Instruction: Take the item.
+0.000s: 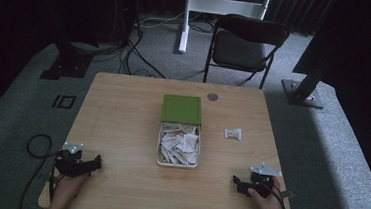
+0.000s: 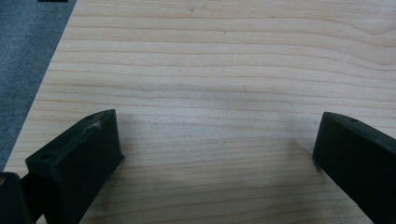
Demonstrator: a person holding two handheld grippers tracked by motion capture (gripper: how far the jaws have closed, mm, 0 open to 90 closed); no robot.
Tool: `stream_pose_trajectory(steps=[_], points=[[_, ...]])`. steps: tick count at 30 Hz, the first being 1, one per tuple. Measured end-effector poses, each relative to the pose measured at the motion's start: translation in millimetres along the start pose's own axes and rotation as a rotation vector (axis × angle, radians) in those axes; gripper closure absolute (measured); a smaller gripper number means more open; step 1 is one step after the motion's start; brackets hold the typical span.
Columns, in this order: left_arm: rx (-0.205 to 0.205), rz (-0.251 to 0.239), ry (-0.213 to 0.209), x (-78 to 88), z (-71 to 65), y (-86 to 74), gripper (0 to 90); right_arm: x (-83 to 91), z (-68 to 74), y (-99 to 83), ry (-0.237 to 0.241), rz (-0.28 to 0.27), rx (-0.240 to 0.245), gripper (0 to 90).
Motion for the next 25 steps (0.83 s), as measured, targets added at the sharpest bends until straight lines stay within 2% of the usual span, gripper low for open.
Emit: stream_pose_trajectory(steps=[7,14,19,25], points=[[0.000,0.000,0.000,0.0,0.0,0.0,1.4,7.8,1.0,-7.7,-0.013,0.000,-0.014,13.4],[0.000,0.000,0.000,0.0,0.0,0.0,1.4,7.8,1.5,-7.9,-0.020,0.001,-0.022,13.0],[0.000,0.000,0.000,0.0,0.0,0.0,1.4,5.1,0.9,-5.5,-0.063,0.004,-0.064,12.6],[0.000,0.000,0.000,0.0,0.0,0.0,1.4,4.6,0.3,-5.0,-0.073,0.003,-0.073,12.6]])
Point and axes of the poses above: each handheld gripper's, and its own axes: x roughly backward along the jaws, y roughly out of its top, z roughly to its left, the point moved 8 cm from there along -x, roughly forward along the jaws, and after that the axes turned 2 degrees about x, right-handed, at the moved point
